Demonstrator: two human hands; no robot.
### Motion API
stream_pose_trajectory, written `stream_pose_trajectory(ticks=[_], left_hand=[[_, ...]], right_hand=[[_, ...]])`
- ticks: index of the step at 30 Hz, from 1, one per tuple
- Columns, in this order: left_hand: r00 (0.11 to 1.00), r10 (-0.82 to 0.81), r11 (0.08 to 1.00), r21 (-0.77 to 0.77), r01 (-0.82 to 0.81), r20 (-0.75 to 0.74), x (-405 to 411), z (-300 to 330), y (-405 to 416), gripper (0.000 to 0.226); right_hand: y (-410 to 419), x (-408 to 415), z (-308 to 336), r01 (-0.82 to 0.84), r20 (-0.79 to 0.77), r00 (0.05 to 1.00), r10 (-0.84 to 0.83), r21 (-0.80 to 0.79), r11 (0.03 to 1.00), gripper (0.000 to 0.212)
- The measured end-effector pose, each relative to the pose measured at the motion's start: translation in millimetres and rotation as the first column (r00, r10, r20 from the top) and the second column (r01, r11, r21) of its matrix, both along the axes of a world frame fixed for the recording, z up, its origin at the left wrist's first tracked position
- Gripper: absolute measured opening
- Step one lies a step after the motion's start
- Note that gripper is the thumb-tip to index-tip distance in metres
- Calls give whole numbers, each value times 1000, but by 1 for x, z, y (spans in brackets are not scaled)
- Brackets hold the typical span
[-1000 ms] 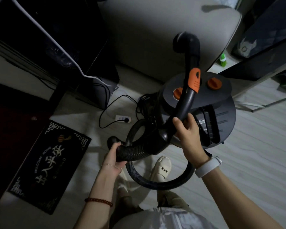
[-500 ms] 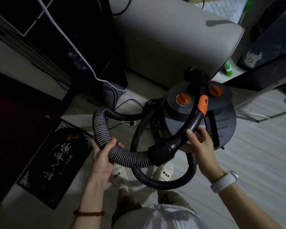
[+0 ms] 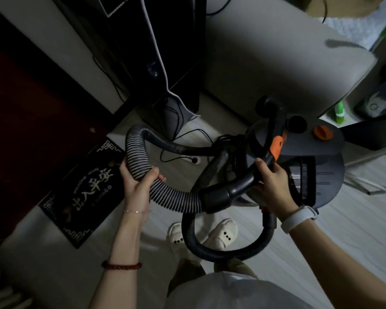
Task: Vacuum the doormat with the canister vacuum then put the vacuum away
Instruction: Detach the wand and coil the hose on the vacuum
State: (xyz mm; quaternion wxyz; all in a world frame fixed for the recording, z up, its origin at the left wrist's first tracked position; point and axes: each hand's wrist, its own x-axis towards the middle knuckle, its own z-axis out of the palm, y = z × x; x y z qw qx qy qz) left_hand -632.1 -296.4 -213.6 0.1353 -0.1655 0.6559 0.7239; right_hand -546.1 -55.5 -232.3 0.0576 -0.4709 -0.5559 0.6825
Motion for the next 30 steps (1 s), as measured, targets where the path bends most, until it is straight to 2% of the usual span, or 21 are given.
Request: stream_pose_trajectory(ticks=[3,5,8,11,14,17,19,23,26,30], left_hand=[[999,19,990,142,-24,32,-11,12,17,60],[999,21,979,203,-29,41,-16,24,24,54],[1000,7,969,246,-4,-12,-26,43,24,43],[995,-13,975,218,35,-101,-39,59,17,52],[982,-52,982,168,83,-181,-49,73,11,62],[959,-103,987,93,131,-263,-54,84,4,62],[942,-120,987,63,146,-312,-59,91,-5,62],[923,-138,990,-47,130,-359,-68,105,-29,67],[901,-240,962,-213,171,-360,-68,108,-51,72],[859,-404,871,-418,257,-315,-73,102,-71,77]], right_hand=[[6,2,6,-12,0,1000,12,103,995,15],[9,4,10,-33,8,999,32,161,986,27],[12,11,18,-198,97,979,180,233,952,55],[8,14,20,-361,181,929,323,245,900,71],[-13,14,21,-489,250,865,436,221,844,57],[-38,4,18,-509,172,854,492,78,857,59],[-51,-7,15,-564,180,816,550,40,825,61],[-79,-36,20,-673,223,717,661,-26,739,37],[-98,-57,27,-646,187,739,647,-72,760,34],[-117,-88,44,-568,76,813,577,-114,815,31]])
